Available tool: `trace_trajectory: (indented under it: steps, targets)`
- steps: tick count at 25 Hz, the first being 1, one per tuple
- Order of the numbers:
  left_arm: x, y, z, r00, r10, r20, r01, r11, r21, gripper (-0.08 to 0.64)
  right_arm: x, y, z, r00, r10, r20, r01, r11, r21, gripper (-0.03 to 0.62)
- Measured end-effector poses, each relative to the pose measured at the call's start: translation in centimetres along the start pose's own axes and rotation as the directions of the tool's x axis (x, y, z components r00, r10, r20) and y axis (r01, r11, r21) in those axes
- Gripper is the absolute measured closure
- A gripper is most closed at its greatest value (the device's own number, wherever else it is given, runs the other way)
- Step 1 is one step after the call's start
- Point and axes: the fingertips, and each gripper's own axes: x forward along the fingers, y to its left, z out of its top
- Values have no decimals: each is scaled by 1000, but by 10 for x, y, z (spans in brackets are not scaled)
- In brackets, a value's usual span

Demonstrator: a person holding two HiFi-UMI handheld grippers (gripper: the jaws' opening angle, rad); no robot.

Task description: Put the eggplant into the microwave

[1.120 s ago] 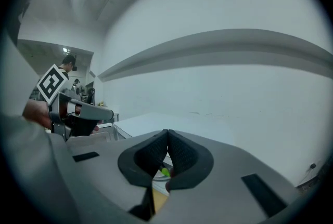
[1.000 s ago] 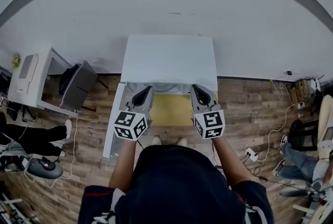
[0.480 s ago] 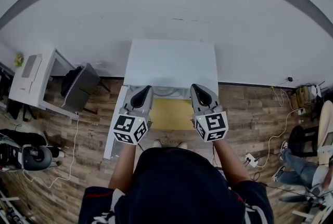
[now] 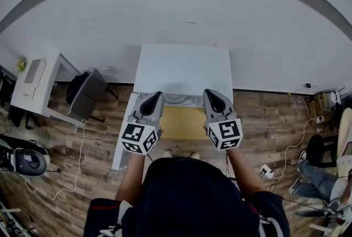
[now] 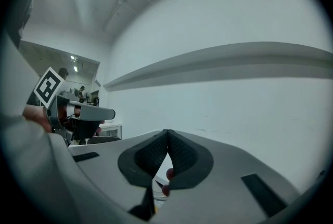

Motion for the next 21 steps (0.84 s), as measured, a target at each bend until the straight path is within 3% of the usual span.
trace_trajectory:
  steps: [21]
  targets:
    - [0,1,5,1000,-1,7,1,999,46,541,-1,1,5,1000,-15,8,15,1000,-3,581]
